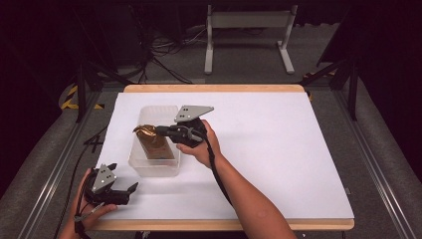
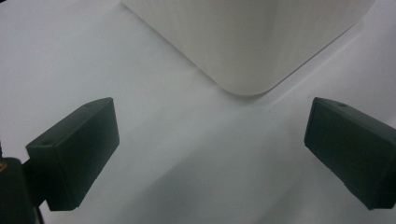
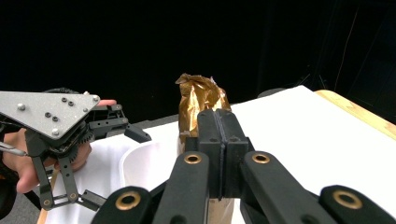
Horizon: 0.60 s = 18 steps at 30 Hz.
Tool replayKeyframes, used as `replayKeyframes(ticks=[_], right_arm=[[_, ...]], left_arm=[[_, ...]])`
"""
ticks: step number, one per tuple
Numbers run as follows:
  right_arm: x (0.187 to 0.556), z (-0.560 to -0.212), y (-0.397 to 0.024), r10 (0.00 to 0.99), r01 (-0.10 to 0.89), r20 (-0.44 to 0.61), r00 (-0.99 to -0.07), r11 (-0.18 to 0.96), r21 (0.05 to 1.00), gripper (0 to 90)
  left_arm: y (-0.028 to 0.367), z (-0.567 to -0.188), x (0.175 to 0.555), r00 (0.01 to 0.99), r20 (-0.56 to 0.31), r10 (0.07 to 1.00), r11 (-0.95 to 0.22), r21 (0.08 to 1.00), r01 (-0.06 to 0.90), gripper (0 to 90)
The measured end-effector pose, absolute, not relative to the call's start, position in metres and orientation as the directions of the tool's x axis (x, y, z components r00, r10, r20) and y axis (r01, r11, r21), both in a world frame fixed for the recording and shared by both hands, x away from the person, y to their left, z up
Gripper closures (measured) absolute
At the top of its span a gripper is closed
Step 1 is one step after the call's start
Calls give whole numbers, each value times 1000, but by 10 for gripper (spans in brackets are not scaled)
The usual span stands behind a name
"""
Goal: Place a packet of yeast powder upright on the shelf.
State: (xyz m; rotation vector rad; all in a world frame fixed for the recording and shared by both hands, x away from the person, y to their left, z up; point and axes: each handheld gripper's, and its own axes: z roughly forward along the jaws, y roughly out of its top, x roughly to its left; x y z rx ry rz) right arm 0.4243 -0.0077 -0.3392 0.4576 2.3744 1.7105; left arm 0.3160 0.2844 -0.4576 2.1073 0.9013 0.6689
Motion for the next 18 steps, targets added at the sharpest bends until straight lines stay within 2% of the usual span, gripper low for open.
replayKeyframes(ticks=[18], right_arm=[[420, -343, -17, 370, 132, 15, -929, 294, 947, 896]], left_arm=[[283, -458, 316, 616, 167, 770, -481, 786, 388, 40]])
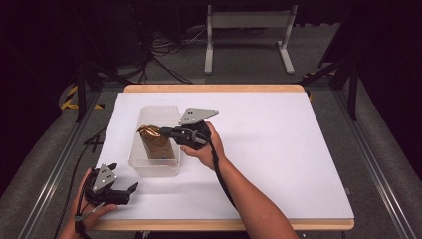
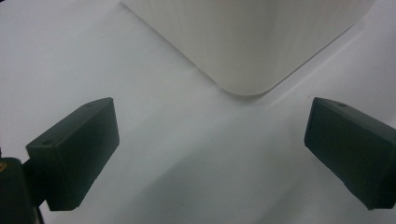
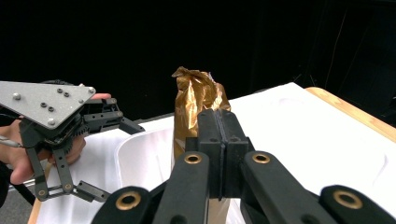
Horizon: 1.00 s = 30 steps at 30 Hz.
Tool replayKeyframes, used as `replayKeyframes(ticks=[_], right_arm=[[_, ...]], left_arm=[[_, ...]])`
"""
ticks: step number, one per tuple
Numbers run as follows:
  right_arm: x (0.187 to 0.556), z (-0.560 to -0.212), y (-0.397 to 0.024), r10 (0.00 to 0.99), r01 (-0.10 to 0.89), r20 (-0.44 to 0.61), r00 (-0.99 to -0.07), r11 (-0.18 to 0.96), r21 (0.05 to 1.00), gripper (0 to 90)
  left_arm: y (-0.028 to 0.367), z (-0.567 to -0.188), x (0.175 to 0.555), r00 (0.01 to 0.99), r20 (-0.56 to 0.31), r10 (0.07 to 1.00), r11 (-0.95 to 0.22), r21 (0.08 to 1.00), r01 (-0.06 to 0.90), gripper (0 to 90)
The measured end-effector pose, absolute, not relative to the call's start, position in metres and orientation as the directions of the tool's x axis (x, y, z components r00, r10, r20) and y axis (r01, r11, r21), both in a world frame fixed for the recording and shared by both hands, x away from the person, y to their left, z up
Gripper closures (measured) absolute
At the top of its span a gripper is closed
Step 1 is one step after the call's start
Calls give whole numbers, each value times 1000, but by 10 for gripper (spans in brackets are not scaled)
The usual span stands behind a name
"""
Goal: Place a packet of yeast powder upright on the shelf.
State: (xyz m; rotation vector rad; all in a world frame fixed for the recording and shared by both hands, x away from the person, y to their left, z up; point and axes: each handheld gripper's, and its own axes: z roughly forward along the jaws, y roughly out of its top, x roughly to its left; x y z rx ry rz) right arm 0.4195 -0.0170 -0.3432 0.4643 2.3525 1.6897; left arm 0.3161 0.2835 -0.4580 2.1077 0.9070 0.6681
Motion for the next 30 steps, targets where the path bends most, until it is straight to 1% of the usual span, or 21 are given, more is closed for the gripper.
replayKeyframes(ticks=[4, 9, 10, 11, 14, 16, 17, 21, 28, 30], right_arm=[[419, -343, -16, 377, 129, 6, -926, 301, 945, 893], [416, -339, -16, 390, 109, -33, -920, 337, 935, 869], [416, -338, -16, 391, 103, -42, -920, 343, 934, 857], [415, -337, -16, 394, 101, -49, -918, 350, 931, 827], [413, -334, -16, 403, 82, -78, -912, 365, 927, 801], [411, -329, -19, 423, 73, -98, -901, 371, 926, 754], [411, -327, -20, 428, 73, -100, -898, 369, 927, 747], [406, -319, -30, 445, 53, -138, -885, 391, 919, 736], [403, -312, -41, 464, 46, -163, -871, 408, 912, 733], [399, -310, -48, 475, 35, -199, -857, 440, 897, 722]], left_arm=[[284, -458, 316, 616, 168, 770, -482, 786, 388, 40], [284, -458, 316, 618, 167, 768, -482, 786, 387, 40], [284, -458, 316, 616, 166, 770, -480, 787, 388, 40], [284, -458, 316, 617, 165, 770, -480, 787, 388, 40], [284, -458, 316, 616, 165, 770, -479, 788, 387, 41], [284, -458, 316, 617, 166, 770, -481, 787, 388, 41], [284, -458, 316, 616, 167, 769, -481, 786, 388, 40], [284, -458, 316, 614, 171, 770, -484, 784, 389, 41], [283, -458, 317, 616, 173, 768, -488, 781, 389, 41], [283, -458, 317, 618, 172, 767, -489, 780, 390, 41]])
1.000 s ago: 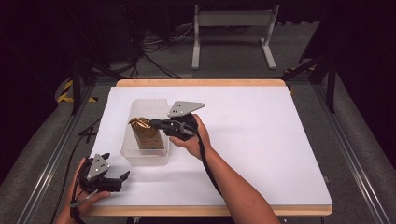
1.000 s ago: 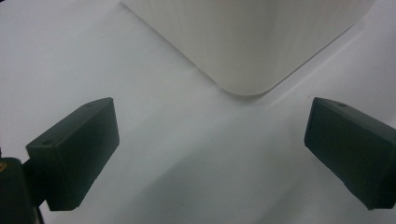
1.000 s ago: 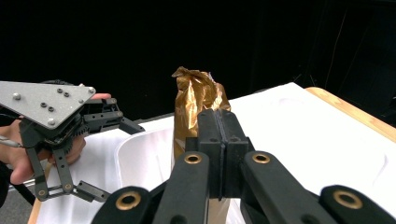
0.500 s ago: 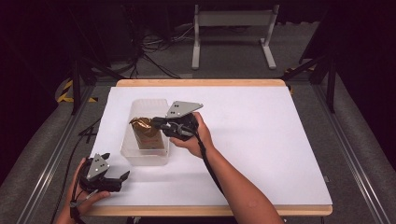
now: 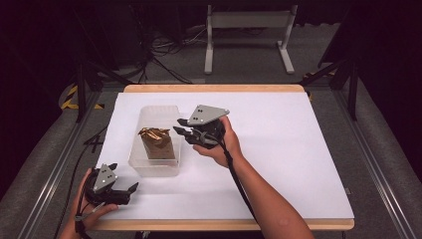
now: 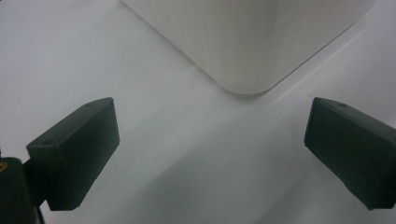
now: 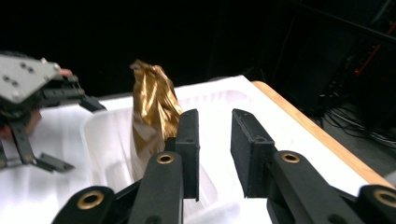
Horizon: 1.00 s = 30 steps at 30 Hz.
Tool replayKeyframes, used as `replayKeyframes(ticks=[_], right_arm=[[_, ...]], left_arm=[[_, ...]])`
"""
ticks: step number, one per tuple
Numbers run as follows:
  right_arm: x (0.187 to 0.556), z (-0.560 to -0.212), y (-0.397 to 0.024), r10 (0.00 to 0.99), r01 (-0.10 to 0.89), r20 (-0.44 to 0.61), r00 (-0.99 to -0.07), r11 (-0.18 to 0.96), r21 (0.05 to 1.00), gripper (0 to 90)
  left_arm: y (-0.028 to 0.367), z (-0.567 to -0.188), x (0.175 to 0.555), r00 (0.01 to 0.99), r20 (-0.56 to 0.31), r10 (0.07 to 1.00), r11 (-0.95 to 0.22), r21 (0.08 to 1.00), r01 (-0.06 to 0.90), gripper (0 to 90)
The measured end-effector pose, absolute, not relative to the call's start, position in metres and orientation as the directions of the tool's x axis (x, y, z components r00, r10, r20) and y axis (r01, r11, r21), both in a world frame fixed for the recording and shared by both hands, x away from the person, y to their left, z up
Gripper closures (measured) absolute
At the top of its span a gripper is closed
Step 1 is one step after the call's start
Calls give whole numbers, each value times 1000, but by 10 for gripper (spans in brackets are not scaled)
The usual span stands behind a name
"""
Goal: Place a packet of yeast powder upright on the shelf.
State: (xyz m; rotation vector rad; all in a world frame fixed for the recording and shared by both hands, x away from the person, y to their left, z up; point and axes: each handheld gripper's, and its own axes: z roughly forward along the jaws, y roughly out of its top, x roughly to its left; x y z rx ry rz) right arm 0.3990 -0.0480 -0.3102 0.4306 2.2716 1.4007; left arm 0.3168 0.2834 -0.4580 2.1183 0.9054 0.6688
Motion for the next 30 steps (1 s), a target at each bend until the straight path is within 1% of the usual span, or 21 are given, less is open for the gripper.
replayKeyframes(ticks=[6, 12, 15, 20, 26, 27, 30], right_arm=[[396, -311, -62, 491, 42, -227, -841, 478, 877, 712], [391, -315, -87, 515, 59, -270, -814, 534, 843, 694], [390, -316, -95, 520, 66, -274, -809, 544, 836, 688], [384, -321, -117, 530, 83, -305, -791, 588, 804, 636], [379, -328, -139, 543, 98, -339, -769, 623, 776, 619], [377, -331, -148, 553, 112, -341, -760, 628, 770, 605], [374, -335, -159, 561, 126, -350, -750, 641, 757, 586]], left_arm=[[283, -458, 317, 617, 176, 767, -492, 779, 390, 41], [282, -458, 317, 614, 178, 769, -494, 775, 394, 41], [281, -458, 317, 614, 179, 769, -495, 775, 394, 41], [281, -459, 317, 616, 185, 766, -502, 771, 392, 41], [280, -459, 317, 614, 183, 768, -500, 771, 395, 41], [280, -459, 317, 615, 186, 766, -504, 768, 395, 41], [280, -459, 317, 616, 189, 764, -508, 766, 394, 42]])
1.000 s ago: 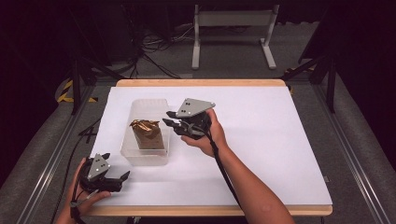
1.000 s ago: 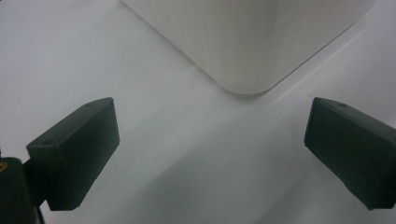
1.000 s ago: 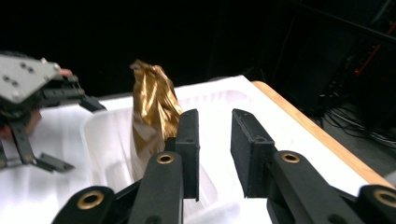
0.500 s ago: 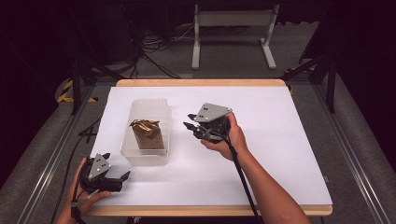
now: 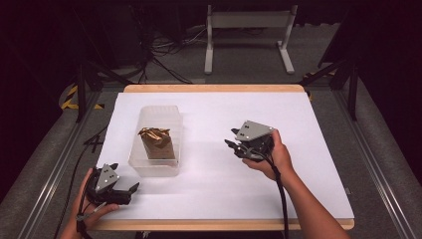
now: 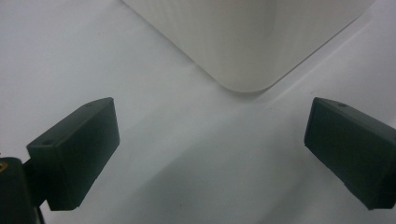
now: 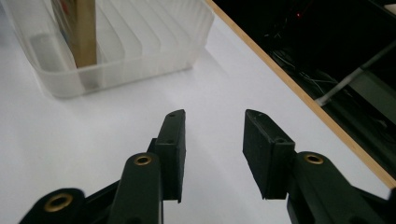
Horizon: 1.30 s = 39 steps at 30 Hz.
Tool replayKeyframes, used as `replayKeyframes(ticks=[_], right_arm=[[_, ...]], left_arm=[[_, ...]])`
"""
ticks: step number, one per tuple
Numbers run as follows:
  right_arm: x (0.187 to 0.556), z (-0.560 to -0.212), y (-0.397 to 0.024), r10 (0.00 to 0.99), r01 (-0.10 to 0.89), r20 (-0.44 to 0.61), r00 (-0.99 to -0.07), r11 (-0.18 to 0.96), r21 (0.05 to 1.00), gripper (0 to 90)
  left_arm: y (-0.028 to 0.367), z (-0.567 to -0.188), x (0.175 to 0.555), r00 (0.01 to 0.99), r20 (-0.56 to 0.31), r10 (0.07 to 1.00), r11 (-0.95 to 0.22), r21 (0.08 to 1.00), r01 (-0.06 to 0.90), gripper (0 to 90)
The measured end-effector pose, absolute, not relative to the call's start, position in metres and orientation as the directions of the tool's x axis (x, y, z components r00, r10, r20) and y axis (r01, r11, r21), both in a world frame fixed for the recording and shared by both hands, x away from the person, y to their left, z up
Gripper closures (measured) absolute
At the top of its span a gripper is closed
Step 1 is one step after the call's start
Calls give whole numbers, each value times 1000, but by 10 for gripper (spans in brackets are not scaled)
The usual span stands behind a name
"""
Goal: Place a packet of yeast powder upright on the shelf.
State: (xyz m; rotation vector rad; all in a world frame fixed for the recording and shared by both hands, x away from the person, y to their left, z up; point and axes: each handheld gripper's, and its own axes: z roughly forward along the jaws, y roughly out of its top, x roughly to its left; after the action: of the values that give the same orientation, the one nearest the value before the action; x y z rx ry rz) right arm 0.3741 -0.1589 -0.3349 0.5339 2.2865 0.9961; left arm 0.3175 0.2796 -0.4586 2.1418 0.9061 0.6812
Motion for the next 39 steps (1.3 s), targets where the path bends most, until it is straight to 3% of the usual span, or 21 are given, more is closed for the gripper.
replayKeyframes(ticks=[12, 28, 39], right_arm=[[361, -353, -199, 613, 189, -352, -707, 644, 741, 469], [340, -382, -251, 703, 257, -354, -616, 605, 754, 240], [321, -407, -294, 747, 313, -330, -577, 576, 755, 178]], left_arm=[[279, -459, 317, 617, 188, 764, -507, 766, 395, 42], [275, -454, 312, 616, 216, 758, -510, 785, 352, 42], [275, -452, 312, 612, 220, 759, -508, 788, 347, 42]])
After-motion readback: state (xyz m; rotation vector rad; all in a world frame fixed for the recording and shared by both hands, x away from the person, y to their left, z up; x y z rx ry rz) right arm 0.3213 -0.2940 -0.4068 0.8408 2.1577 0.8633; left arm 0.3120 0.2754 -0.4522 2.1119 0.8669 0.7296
